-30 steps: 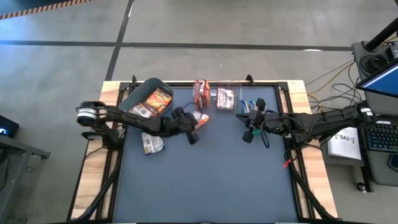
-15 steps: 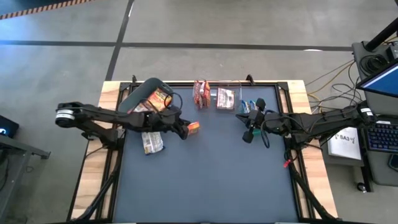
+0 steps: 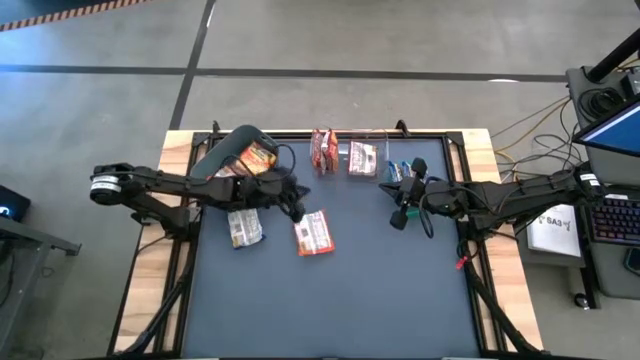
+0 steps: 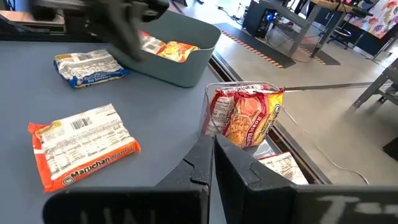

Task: Sort Maruchan noodles
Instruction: Put the orange noodle pack into the gray bin

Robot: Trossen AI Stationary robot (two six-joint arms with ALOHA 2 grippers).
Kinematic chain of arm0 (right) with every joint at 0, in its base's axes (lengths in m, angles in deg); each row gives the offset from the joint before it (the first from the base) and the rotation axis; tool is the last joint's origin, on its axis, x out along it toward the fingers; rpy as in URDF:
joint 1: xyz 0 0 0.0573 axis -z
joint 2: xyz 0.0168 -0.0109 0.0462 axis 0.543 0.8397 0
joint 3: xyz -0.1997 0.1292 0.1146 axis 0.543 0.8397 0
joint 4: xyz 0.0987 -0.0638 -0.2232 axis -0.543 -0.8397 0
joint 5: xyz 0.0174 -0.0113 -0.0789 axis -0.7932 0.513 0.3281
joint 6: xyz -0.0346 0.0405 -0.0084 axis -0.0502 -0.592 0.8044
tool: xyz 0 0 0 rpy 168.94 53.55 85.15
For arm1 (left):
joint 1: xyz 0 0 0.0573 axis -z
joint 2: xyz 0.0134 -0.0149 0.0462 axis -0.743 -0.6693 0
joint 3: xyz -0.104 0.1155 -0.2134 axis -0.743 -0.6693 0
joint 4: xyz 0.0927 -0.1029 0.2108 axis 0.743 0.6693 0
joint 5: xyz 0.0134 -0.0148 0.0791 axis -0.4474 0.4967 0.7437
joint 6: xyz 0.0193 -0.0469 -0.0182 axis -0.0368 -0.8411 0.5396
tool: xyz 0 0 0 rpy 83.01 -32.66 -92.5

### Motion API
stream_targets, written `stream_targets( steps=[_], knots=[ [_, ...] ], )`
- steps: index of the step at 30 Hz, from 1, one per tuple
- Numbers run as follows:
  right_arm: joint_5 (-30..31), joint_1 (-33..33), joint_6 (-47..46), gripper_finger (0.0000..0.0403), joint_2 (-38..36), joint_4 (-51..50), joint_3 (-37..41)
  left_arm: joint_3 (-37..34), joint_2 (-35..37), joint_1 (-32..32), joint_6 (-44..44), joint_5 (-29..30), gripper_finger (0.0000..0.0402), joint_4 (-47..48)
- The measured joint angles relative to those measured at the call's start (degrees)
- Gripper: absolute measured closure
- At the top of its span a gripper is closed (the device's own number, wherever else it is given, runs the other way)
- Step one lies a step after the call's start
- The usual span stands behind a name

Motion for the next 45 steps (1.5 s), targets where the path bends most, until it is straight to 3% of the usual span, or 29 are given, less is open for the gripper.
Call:
stream_targets(
  steps=[4, 6, 10, 14, 20, 24, 35, 45],
  knots=[
    [0.0, 0.0, 0.4, 0.0394, 0.0, 0.0, 0.0, 0.8, -1.9, 2.4, 12.1, -15.2, 0.0401, 0.3],
    [0.0, 0.0, 0.4, 0.0394, 0.0, 0.0, 0.0, 0.8, -3.5, 4.1, 13.9, -17.0, 0.0396, 1.4],
    [0.0, 0.0, 0.0, 0.0394, 0.0, 0.0, 0.0, 2.5, -7.3, 7.1, 16.7, -16.9, 0.0362, 6.5],
    [0.0, 0.0, 0.0, 0.0394, 0.0, 0.0, 0.0, 6.1, -12.4, 11.0, 19.3, -16.7, 0.0301, 12.2],
    [0.0, 0.0, -0.1, 0.0394, 0.0, 0.0, 0.0, 15.2, -20.7, 16.1, 23.8, -7.4, 0.0204, 27.3],
    [0.0, 0.0, -0.2, 0.0394, 0.0, 0.0, 0.0, 19.8, -24.5, 16.5, 25.6, -4.6, 0.018, 33.4],
    [0.0, 0.0, -0.2, 0.0394, 0.0, -0.1, 0.0, 20.3, -30.2, 17.2, 25.2, 2.7, 0.0189, 33.3],
    [0.0, 0.0, -0.2, 0.0394, 0.0, 0.0, 0.0, 20.1, -29.0, 17.4, 24.4, 3.6, 0.0308, 32.7]
  ],
)
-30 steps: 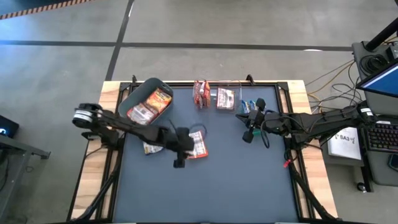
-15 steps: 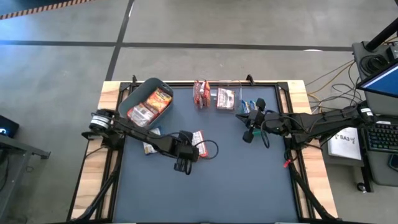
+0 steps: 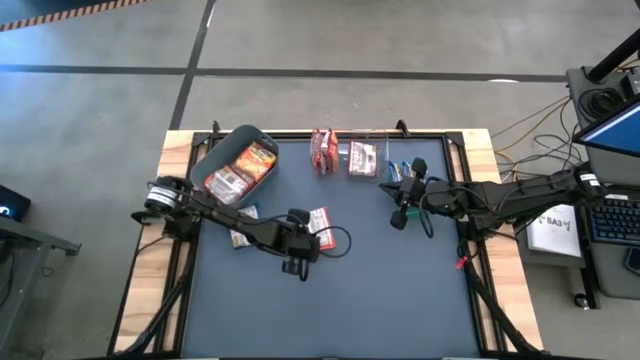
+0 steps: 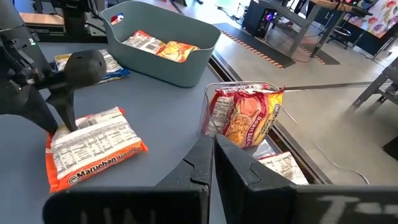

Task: Sort Maruchan noodles
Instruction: Put the orange noodle pack into the gray bin

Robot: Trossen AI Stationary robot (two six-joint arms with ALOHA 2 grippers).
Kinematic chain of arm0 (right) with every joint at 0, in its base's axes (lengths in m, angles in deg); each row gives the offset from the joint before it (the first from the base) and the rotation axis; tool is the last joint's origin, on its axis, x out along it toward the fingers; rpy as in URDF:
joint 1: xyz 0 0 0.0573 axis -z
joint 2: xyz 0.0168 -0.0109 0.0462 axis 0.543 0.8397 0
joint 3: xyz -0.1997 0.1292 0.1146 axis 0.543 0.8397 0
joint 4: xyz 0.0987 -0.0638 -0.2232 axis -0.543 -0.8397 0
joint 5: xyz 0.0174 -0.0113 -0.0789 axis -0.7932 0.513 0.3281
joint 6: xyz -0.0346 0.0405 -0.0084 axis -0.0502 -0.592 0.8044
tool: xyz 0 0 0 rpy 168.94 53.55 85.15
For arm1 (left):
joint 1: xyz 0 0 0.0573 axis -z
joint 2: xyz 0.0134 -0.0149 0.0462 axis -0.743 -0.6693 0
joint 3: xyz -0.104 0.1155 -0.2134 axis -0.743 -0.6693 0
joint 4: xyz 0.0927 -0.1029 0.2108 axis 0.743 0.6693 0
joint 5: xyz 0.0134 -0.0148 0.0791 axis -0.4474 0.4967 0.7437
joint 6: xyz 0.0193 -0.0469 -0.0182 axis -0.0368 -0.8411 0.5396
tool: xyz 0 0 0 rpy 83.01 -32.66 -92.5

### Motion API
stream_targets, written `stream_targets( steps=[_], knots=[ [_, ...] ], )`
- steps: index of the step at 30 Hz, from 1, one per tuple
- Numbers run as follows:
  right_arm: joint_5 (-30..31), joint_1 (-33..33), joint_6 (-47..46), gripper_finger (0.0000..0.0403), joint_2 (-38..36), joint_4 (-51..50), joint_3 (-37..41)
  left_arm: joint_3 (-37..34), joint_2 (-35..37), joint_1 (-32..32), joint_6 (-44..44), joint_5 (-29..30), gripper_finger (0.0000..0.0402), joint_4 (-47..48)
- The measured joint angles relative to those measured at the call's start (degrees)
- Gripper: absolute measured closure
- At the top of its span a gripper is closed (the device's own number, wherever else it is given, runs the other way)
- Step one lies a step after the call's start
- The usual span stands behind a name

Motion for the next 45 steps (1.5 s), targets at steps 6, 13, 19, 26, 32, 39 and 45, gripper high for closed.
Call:
stream_targets(
  steps=[6, 13, 19, 26, 32, 39, 45],
  knots=[
    [0.1, 0.0, 0.0, 0.0394, 0.0, 0.0, 0.0, -0.2, 1.8, 0.2, 0.0, -1.1, 0.0376, 0.3],
    [0.1, 0.0, 0.1, 0.0394, 0.0, 0.0, 0.0, -0.3, 6.2, 0.2, -0.5, -1.5, 0.0401, 0.0],
    [0.1, 0.0, 0.1, 0.0394, 0.0, 0.0, 0.0, -0.3, 12.6, -0.6, -3.0, -2.4, 0.0401, -1.4],
    [-0.3, 0.0, 0.0, 0.0394, 0.0, 0.0, 0.0, -2.1, 21.2, -3.4, -12.0, -5.1, 0.0401, -10.0],
    [-0.4, 0.0, 0.0, 0.0394, 0.0, 0.0, 0.0, -6.8, 24.3, -5.0, -14.7, -4.9, 0.0401, -10.7],
    [-0.4, 0.0, 0.1, 0.0394, 0.0, 0.0, 0.0, -10.0, 21.5, -2.9, -8.5, -6.4, 0.0401, -10.6],
    [-1.7, 0.0, -6.1, 0.0394, 0.0, 0.1, 0.0, -9.8, 16.5, -0.7, -6.6, -8.3, 0.0359, -11.0]
  ],
)
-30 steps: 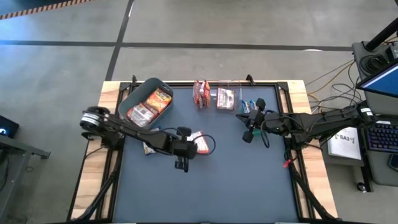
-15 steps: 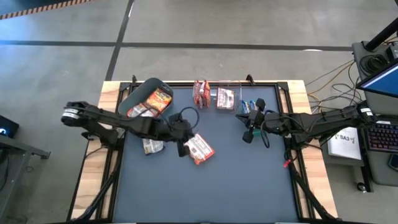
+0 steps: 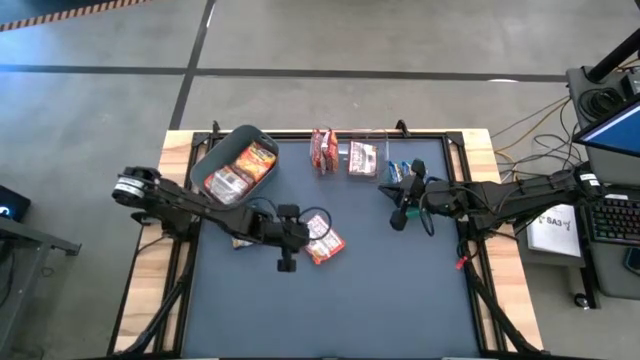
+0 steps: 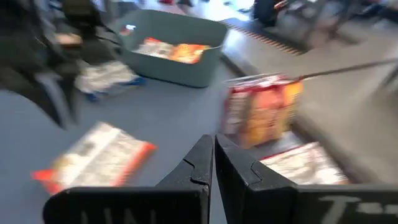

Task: Sort Maruchan noodles
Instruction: Put the orange noodle pack into the gray bin

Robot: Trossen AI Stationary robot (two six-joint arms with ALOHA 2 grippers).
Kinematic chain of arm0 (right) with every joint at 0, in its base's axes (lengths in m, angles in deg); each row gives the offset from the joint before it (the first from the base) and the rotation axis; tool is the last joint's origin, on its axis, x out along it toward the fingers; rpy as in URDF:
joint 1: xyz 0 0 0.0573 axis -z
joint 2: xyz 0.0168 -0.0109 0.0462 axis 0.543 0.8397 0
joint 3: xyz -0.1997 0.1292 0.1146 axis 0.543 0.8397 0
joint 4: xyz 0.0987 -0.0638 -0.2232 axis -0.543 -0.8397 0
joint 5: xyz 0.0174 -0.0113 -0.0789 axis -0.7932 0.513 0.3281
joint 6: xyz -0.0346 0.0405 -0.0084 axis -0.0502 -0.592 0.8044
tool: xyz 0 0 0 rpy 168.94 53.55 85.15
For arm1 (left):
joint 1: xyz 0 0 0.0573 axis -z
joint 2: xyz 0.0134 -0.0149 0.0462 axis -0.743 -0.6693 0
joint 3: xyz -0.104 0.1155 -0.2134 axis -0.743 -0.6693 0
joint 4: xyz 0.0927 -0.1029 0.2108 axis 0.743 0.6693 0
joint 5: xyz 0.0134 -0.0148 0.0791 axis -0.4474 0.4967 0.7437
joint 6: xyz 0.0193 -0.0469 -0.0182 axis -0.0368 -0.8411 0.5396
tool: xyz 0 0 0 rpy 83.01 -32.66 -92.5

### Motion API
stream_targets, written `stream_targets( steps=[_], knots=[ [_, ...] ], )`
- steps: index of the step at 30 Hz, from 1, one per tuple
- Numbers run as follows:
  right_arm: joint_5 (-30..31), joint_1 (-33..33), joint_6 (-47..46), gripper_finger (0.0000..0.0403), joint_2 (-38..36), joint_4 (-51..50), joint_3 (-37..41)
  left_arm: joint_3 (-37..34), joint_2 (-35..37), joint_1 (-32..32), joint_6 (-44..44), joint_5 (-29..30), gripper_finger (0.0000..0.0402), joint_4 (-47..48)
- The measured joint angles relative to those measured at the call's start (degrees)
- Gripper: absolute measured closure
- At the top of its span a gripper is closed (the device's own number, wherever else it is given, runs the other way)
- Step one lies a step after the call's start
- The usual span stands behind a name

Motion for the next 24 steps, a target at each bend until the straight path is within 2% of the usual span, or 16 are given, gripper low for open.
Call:
stream_targets(
  steps=[6, 13, 18, 24],
  knots=[
    [-10.6, -0.7, -15.0, 0.0394, 1.6, 3.1, 0.1, 0.3, -5.2, 1.9, 4.9, 0.1, 0.0267, -4.0],
    [-12.3, -6.1, -30.0, 0.0393, 13.1, 5.3, 0.2, 0.3, -7.8, 2.0, 9.2, 0.2, 0.0167, -6.1],
    [-15.4, -7.6, -35.3, 0.0366, 22.8, 5.5, -3.5, -0.2, -7.8, 2.4, 9.0, 0.2, 0.0142, -6.0],
    [-13.6, -5.7, -38.3, 0.0309, 32.2, 4.2, -8.6, -2.6, -7.8, 3.4, 5.5, 0.3, 0.0141, -6.2]
  ],
)
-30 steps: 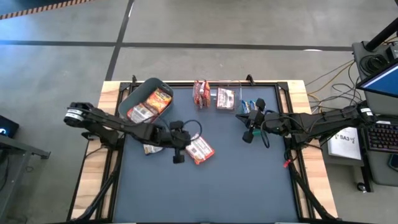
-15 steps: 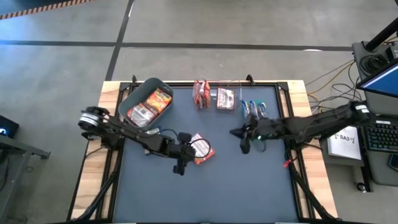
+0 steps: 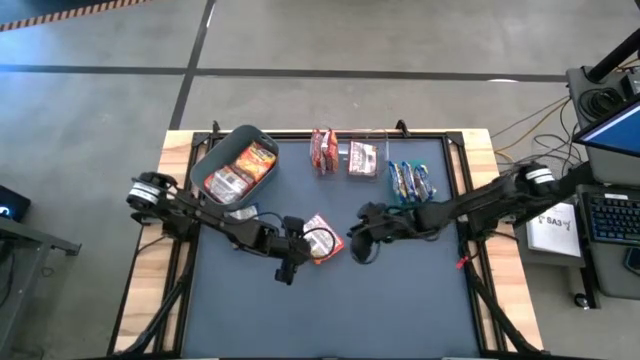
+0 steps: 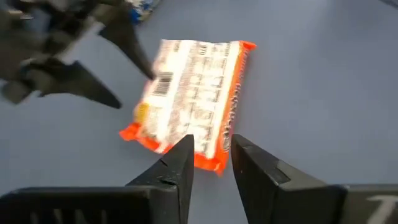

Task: Sort Maruchan noodles
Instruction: Put the orange noodle pack into the gray bin

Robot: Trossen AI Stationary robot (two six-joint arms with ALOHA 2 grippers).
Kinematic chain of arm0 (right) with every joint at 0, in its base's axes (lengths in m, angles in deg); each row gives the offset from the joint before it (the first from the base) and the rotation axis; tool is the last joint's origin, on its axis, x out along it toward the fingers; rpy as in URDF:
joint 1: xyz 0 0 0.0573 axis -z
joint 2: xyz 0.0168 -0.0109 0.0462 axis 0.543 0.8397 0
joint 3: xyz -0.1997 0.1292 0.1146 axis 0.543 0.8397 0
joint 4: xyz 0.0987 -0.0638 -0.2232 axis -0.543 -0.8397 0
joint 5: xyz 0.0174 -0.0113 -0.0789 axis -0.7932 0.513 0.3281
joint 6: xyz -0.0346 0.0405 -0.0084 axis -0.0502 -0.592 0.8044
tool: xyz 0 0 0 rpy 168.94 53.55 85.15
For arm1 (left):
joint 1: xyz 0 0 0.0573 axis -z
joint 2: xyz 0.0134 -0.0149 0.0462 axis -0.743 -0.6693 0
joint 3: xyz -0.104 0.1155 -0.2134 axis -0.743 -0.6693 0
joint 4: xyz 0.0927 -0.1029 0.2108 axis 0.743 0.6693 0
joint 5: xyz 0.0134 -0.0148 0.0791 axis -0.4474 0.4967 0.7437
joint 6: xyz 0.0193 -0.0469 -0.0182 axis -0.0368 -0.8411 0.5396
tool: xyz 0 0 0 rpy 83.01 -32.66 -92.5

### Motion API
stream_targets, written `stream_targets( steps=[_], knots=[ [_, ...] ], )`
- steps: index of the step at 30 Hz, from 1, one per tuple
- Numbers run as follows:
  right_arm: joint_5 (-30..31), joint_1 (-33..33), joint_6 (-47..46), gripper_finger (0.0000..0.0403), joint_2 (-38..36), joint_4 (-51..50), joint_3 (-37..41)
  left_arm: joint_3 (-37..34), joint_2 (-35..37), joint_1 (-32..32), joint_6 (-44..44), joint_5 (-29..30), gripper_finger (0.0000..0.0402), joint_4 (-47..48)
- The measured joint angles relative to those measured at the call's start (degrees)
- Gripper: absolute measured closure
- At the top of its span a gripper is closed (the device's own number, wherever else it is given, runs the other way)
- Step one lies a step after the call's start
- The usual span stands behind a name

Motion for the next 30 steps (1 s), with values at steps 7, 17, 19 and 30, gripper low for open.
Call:
stream_targets(
  steps=[7, 17, 19, 30],
  knots=[
    [-0.5, 1.8, -0.4, 0.0305, 9.3, -3.1, -4.5, -1.3, 0.0, 1.3, -1.0, 3.9, 0.0141, -0.1],
    [-1.2, 2.0, 0.1, 0.0376, 19.2, -8.7, -11.8, -2.0, 0.0, 1.6, 1.9, 12.6, 0.0141, -2.6],
    [-1.2, 2.0, 1.0, 0.0388, 21.0, -8.8, -13.3, -2.8, 0.0, 1.6, 2.4, 11.9, 0.0141, -4.9],
    [-6.2, 1.9, 5.6, 0.0394, 26.3, -10.1, -20.1, -7.8, 0.1, 2.5, 2.4, 13.1, 0.0141, -11.3]
  ],
)
